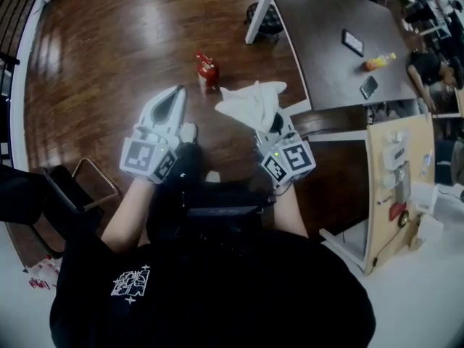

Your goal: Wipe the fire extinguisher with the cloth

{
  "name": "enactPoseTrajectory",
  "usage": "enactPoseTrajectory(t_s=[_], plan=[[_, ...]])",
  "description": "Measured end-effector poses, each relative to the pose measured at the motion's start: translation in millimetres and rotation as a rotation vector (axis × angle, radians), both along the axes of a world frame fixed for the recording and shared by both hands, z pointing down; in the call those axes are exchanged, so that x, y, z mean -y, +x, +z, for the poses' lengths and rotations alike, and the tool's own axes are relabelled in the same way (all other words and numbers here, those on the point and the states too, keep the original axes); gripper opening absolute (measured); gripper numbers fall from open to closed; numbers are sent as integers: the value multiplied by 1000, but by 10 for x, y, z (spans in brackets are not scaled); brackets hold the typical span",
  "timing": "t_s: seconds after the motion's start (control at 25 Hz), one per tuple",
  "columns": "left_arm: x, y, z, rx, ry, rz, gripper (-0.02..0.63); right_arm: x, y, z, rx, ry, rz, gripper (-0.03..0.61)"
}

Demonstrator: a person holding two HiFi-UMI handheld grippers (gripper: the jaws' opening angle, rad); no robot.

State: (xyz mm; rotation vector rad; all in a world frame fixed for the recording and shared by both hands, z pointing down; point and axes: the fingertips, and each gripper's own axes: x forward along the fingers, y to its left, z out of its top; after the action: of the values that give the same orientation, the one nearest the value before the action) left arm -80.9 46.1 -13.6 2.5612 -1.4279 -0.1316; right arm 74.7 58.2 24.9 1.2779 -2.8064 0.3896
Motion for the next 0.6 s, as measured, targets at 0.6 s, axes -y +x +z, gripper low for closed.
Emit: enactPoseTrajectory(t_s=[0.6], plan=[[1572,-103,1634,14,-18,69,3,1483,-56,1978,-187,-10,-74,101]])
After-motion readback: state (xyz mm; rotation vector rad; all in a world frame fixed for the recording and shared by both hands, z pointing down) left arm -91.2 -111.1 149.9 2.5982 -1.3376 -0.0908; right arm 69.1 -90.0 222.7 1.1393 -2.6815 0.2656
